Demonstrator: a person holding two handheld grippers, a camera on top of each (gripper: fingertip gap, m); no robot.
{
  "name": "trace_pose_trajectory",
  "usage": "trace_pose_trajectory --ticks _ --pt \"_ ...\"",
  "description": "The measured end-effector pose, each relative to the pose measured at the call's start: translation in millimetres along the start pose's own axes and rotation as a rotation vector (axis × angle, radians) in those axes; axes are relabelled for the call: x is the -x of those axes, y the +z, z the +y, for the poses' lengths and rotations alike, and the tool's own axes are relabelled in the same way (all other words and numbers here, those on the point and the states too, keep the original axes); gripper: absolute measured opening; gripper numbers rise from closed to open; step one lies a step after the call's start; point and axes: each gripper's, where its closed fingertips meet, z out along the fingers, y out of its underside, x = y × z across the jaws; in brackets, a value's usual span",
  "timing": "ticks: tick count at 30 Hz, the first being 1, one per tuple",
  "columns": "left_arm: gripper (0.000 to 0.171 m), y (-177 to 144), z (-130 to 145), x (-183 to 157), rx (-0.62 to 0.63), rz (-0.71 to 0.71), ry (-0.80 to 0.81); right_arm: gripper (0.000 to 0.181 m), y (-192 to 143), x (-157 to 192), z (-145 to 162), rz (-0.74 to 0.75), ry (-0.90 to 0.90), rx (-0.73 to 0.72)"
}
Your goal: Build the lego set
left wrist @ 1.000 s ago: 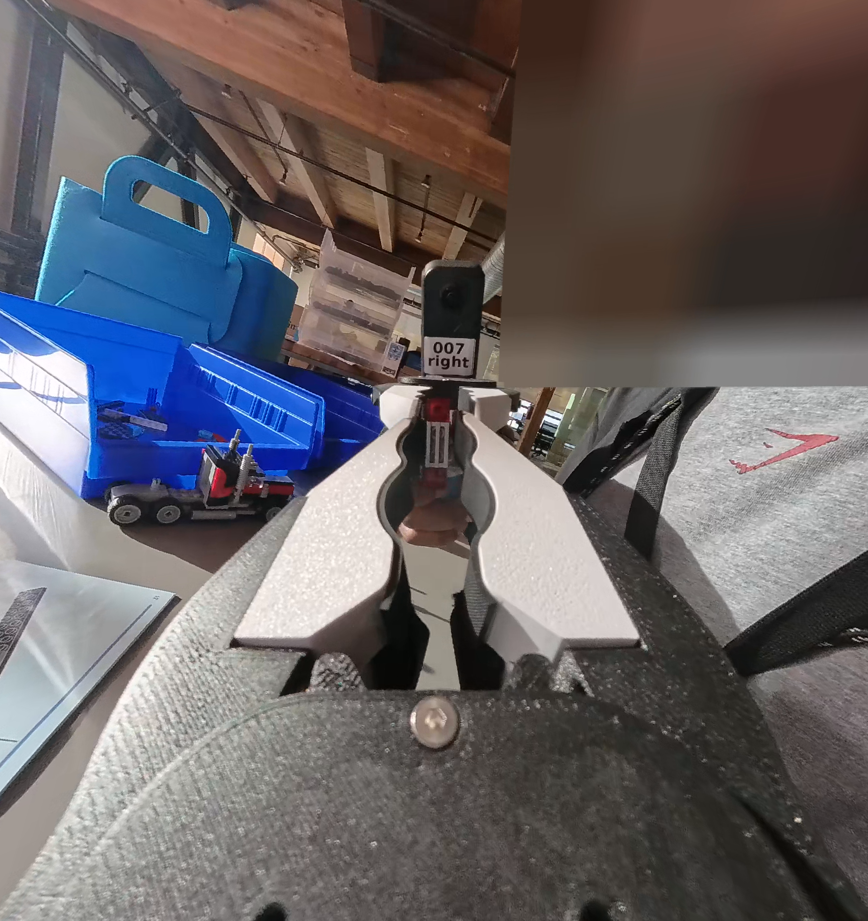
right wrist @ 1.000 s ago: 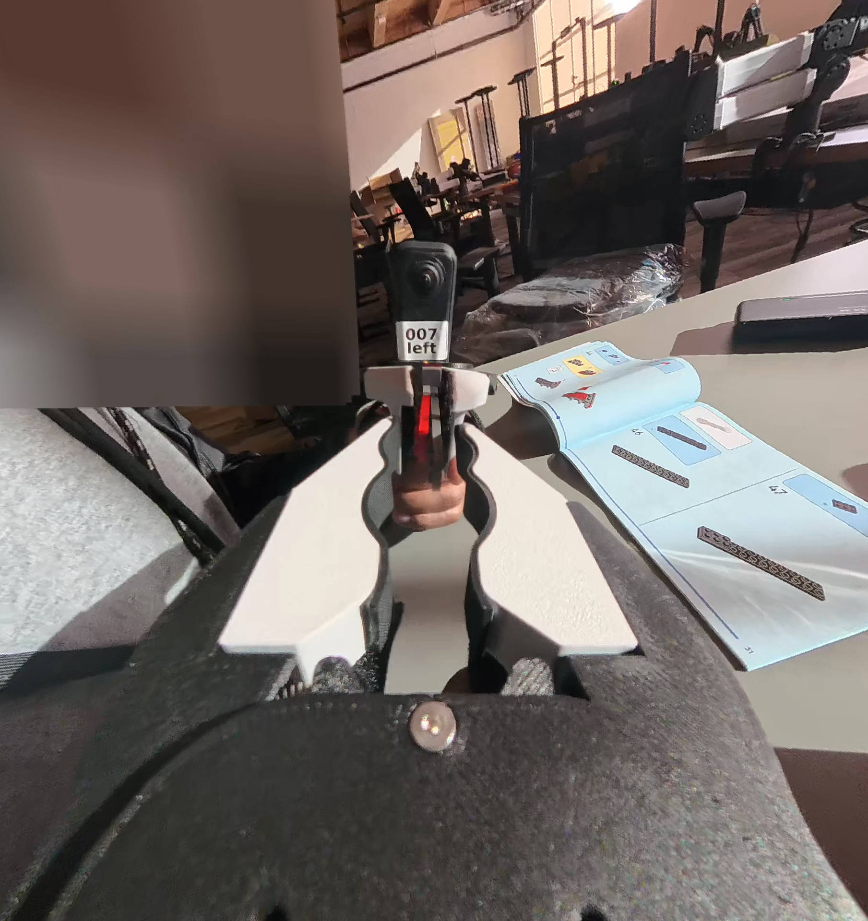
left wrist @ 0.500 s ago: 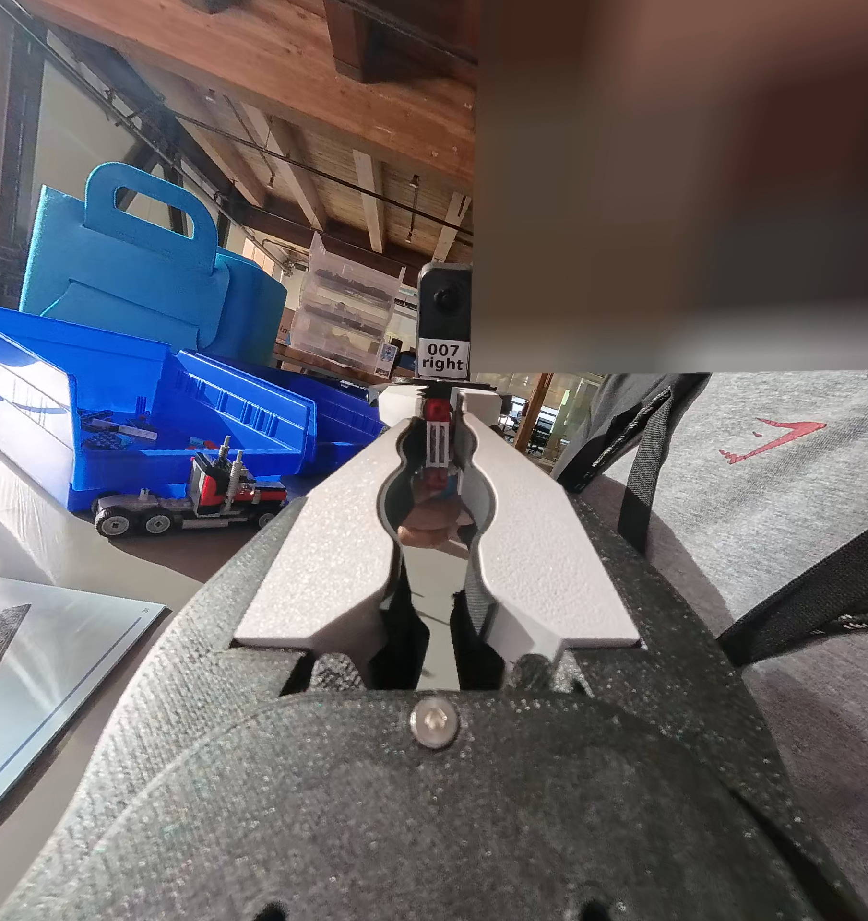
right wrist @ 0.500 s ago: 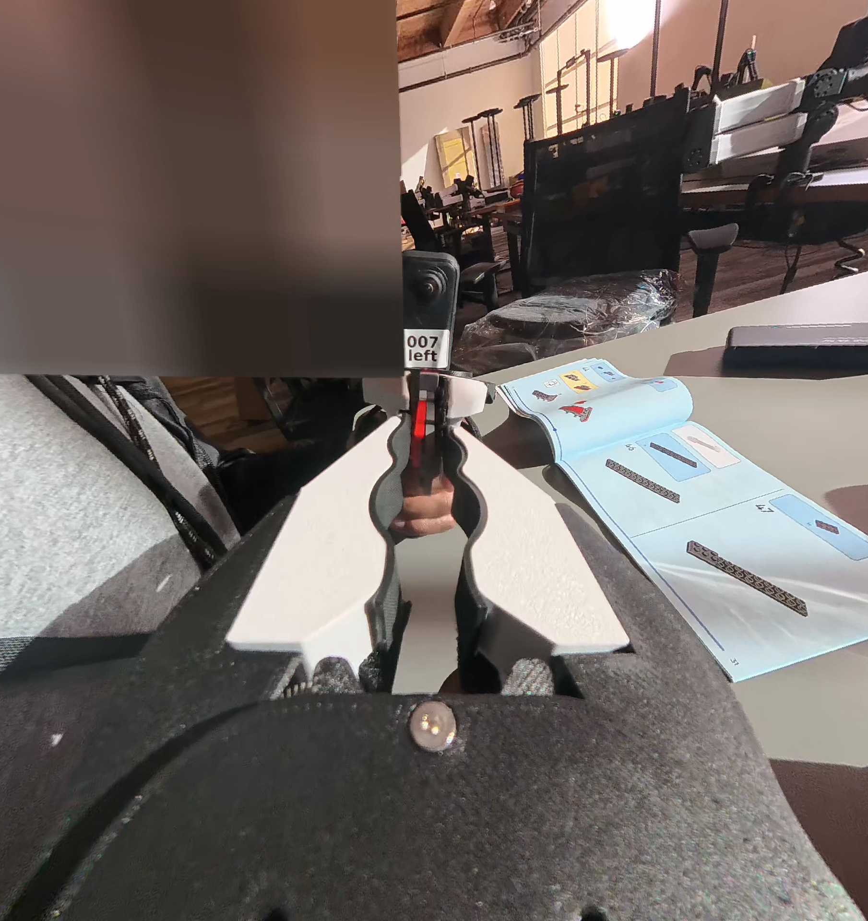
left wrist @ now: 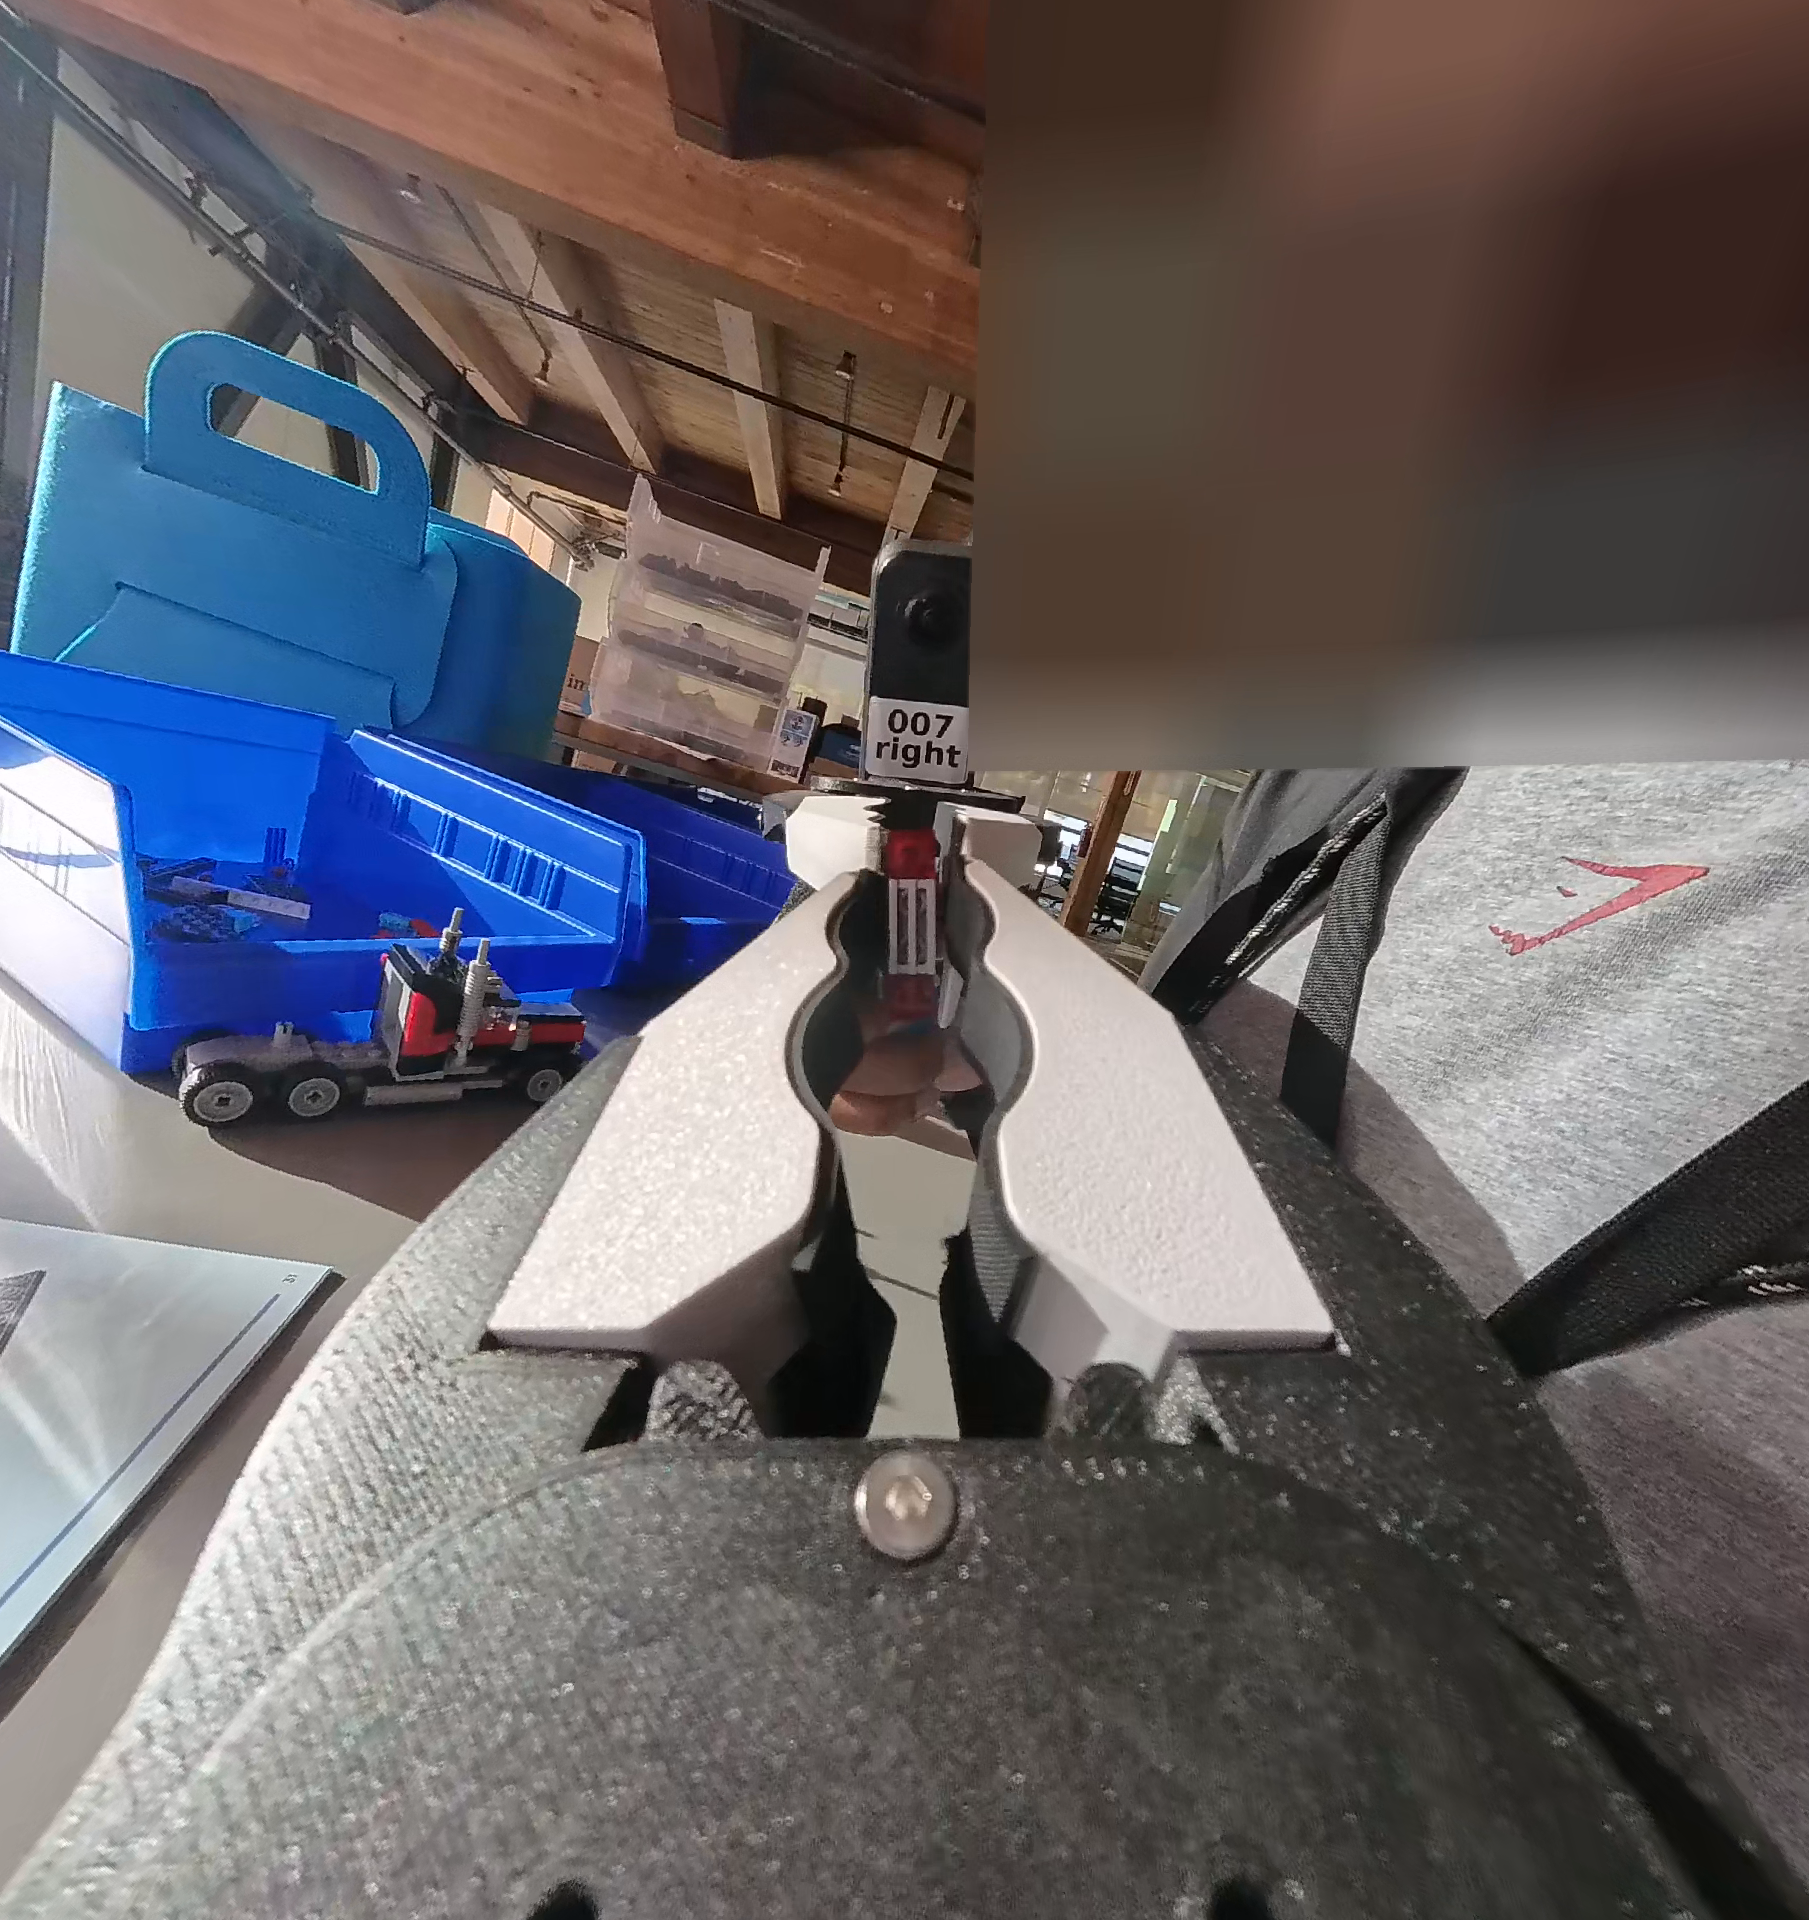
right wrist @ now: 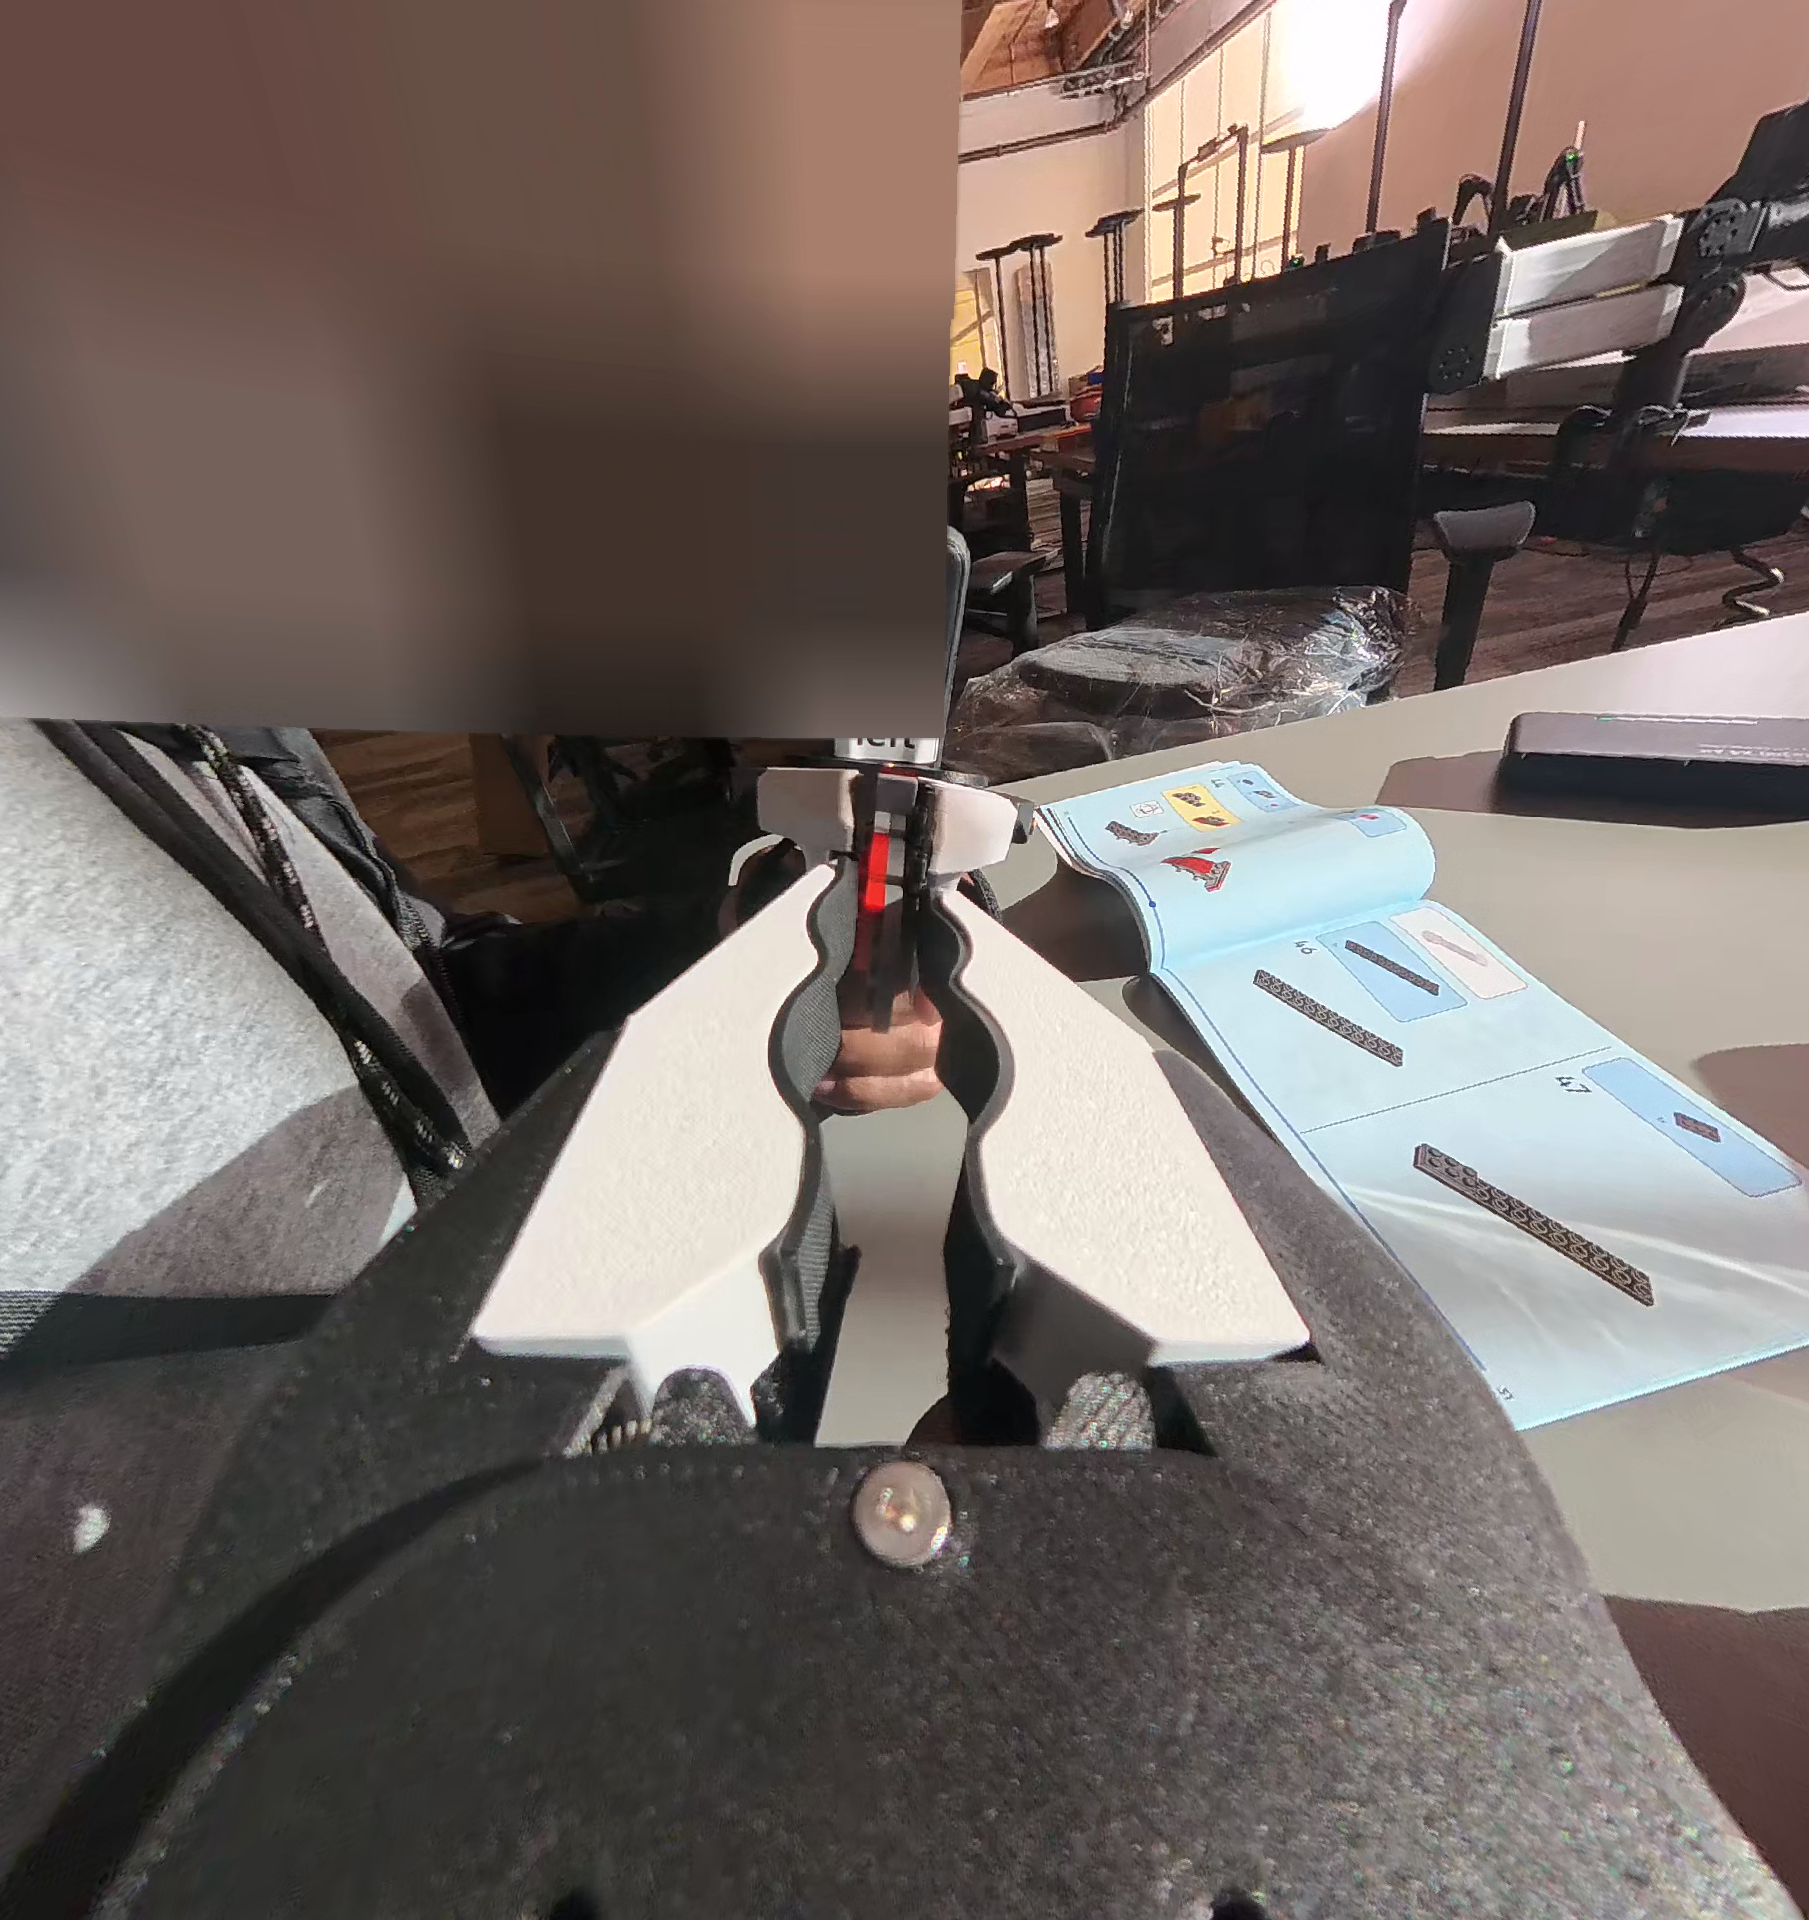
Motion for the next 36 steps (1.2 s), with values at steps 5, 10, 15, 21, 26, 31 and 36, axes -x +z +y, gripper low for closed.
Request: trace_pose_trajectory --ticks 5,10,15,21,26,31,36 --pt "0.013 0 1 0 0.005 0.004 0.002 0.013 0 1 1 -0.005 -0.023 0.004" --pt "0.013 0 1 4 0.008 -0.019 -0.014 0.014 0 -3 2 0.007 0.004 0.006" --pt "0.013 -3 -1 25 -0.01 -0.118 -0.146 0.033 -4 -21 7 0.08 -0.018 0.008" --pt "0.013 -24 8 68 -0.106 -0.311 -0.62 0.039 -16 -48 17 0.288 -0.552 0.127" --pt "0.014 -29 15 76 -0.204 -0.309 -0.839 0.044 -8 -60 36 0.332 -1.1 0.286" --pt "0.013 -25 23 75 -0.209 -0.287 -0.914 0.04 2 -65 37 0.364 -1.409 0.333" --pt "0.016 -18 27 72 -0.208 -0.256 -0.955 0.013 4 -67 39 0.368 -1.472 0.351"
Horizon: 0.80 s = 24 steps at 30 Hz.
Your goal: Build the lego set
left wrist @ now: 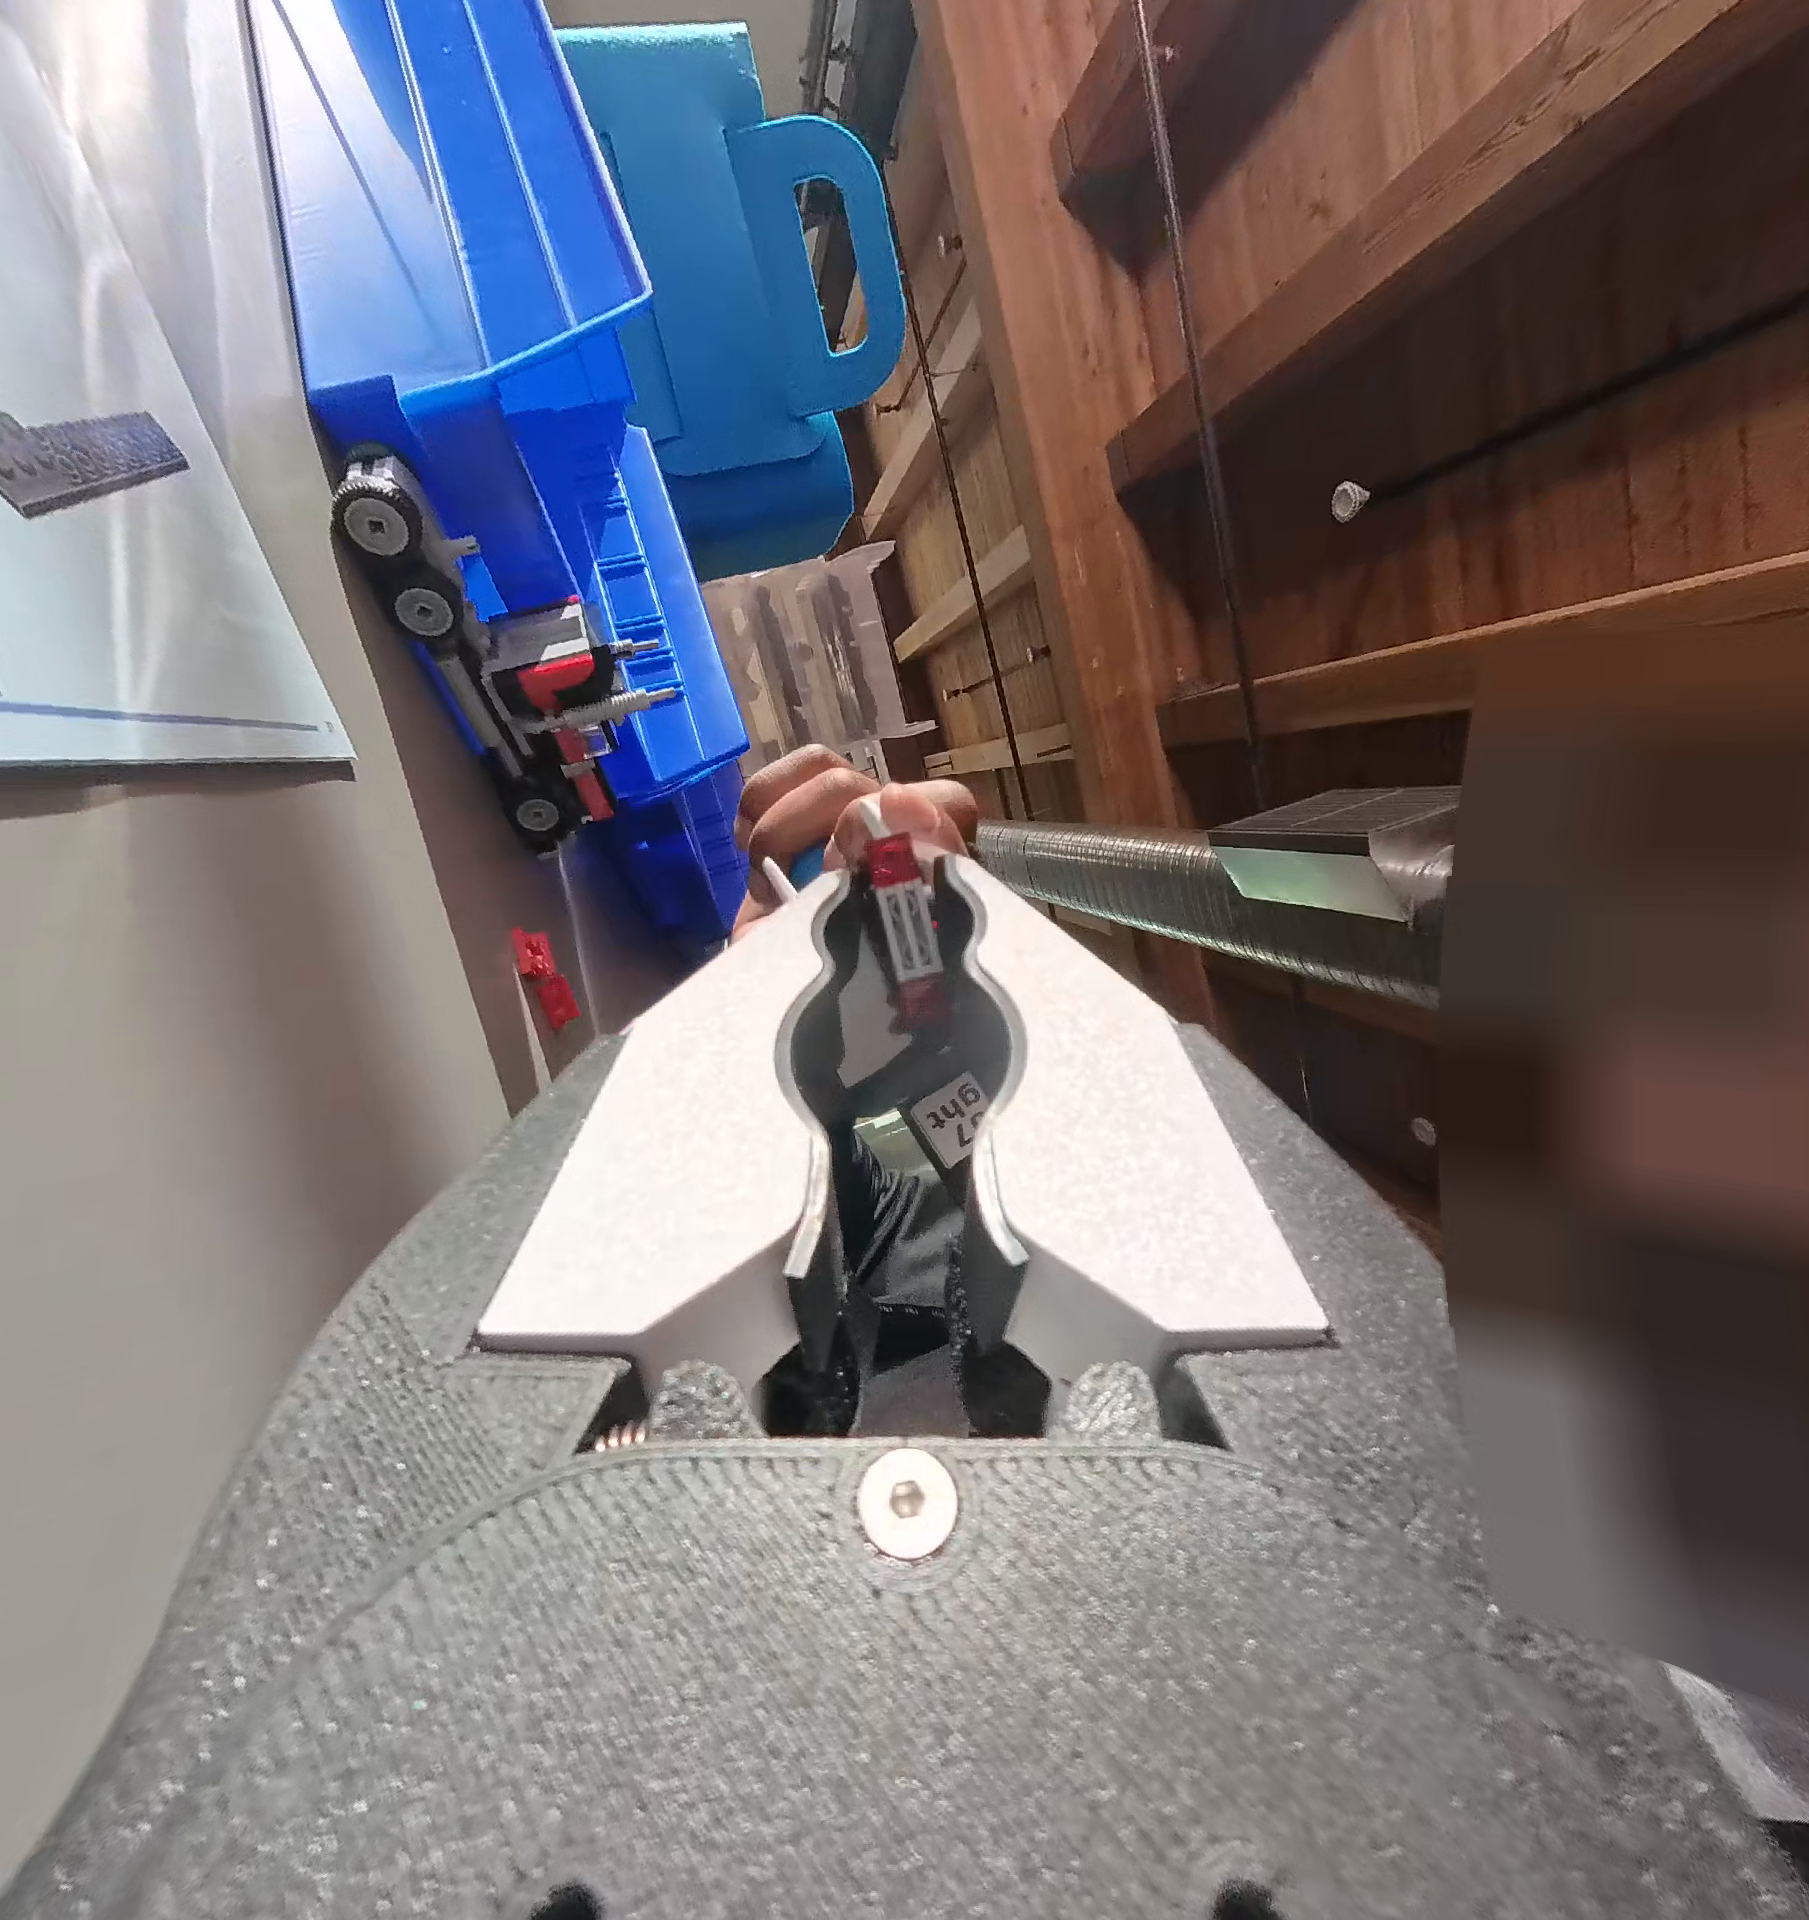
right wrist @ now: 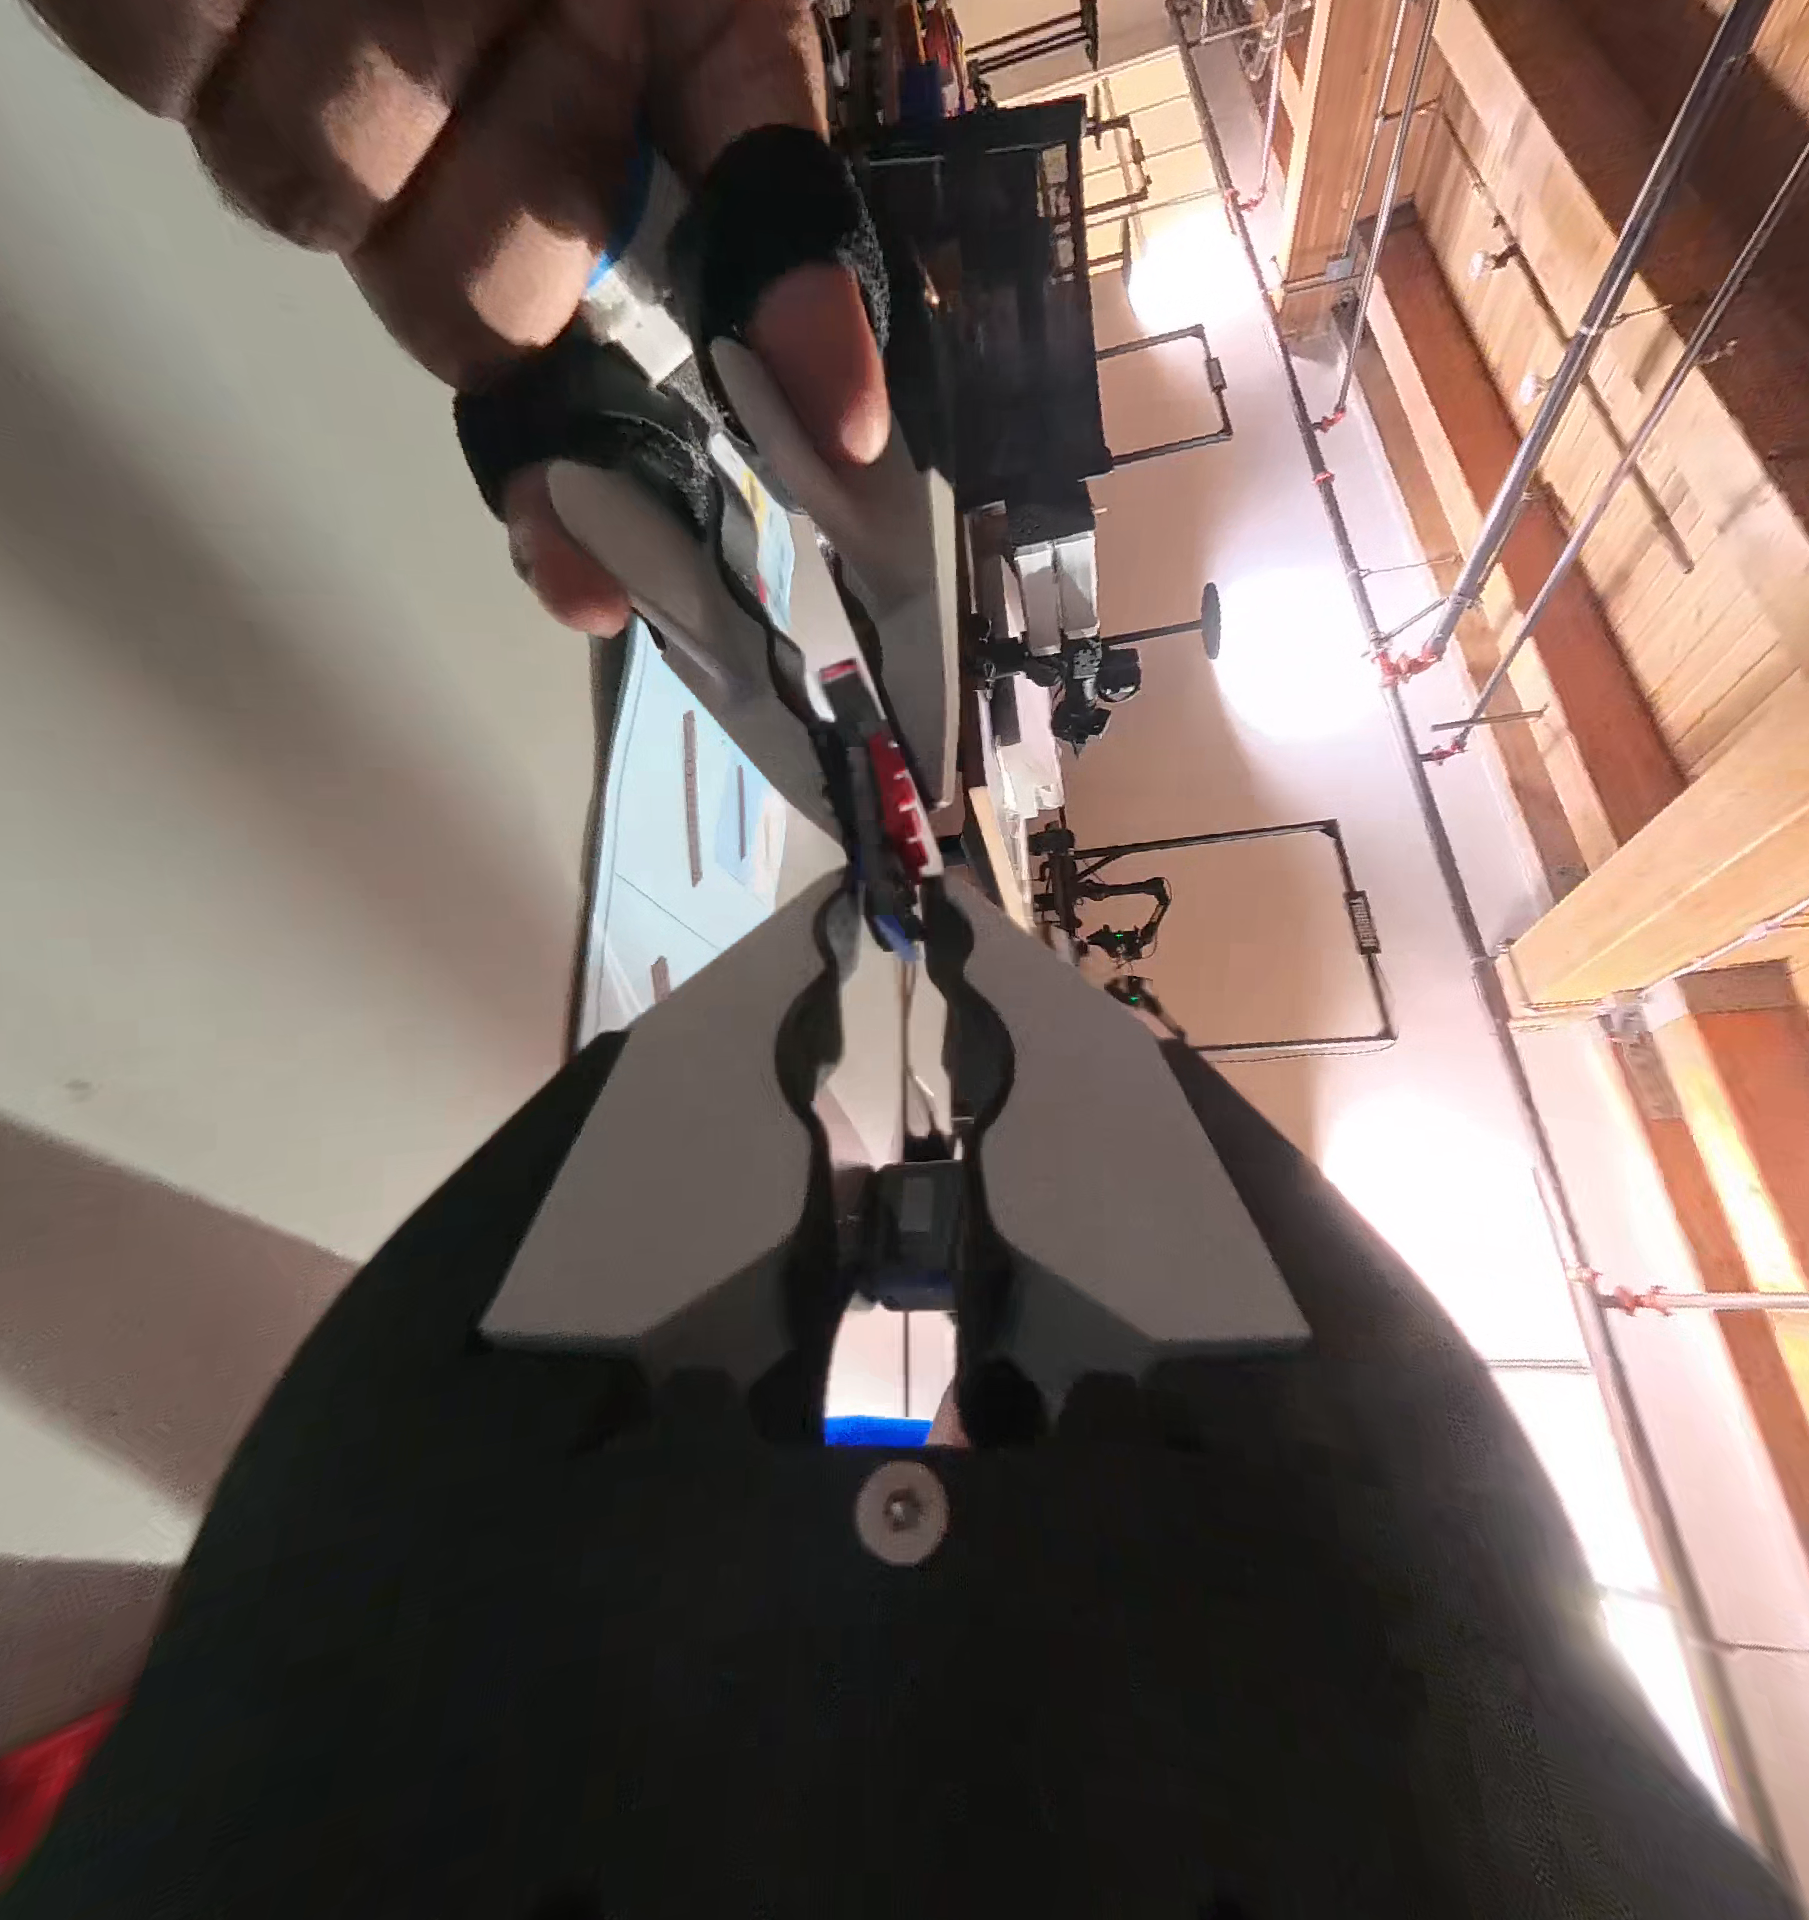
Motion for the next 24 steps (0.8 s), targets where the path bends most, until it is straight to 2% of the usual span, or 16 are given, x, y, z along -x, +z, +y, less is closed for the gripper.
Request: trace_pose_trajectory --ticks 3,5,7,9,13,16,18,24 --pt "0.042 0 -5 4 0.002 -0.045 0.07 0.012 -2 -4 1 -0.019 0.166 -0.014" --pt "0.057 -3 -14 2 -0.008 -0.063 0.179 0.013 -2 -8 5 -0.044 0.332 -0.021" --pt "0.06 -7 -23 -10 -0.018 -0.034 0.359 0.012 -3 -11 9 -0.074 0.496 -0.033" --pt "0.064 -8 -19 -23 0.024 -0.018 0.589 0.012 -4 -9 10 -0.147 0.659 -0.051" --pt "0.061 -8 10 -28 0.195 -0.055 1.09 0.012 -7 0 0 -0.301 0.872 -0.117" --pt "0.051 -8 24 -29 0.249 -0.071 1.351 0.011 -10 4 -9 -0.39 0.946 -0.169" --pt "0.046 -9 23 -26 0.248 -0.111 1.448 0.011 -13 7 -17 -0.445 0.974 -0.2" --pt "0.027 -9 32 -23 0.295 -0.11 1.542 0.011 -19 9 -30 -0.518 1.009 -0.255"
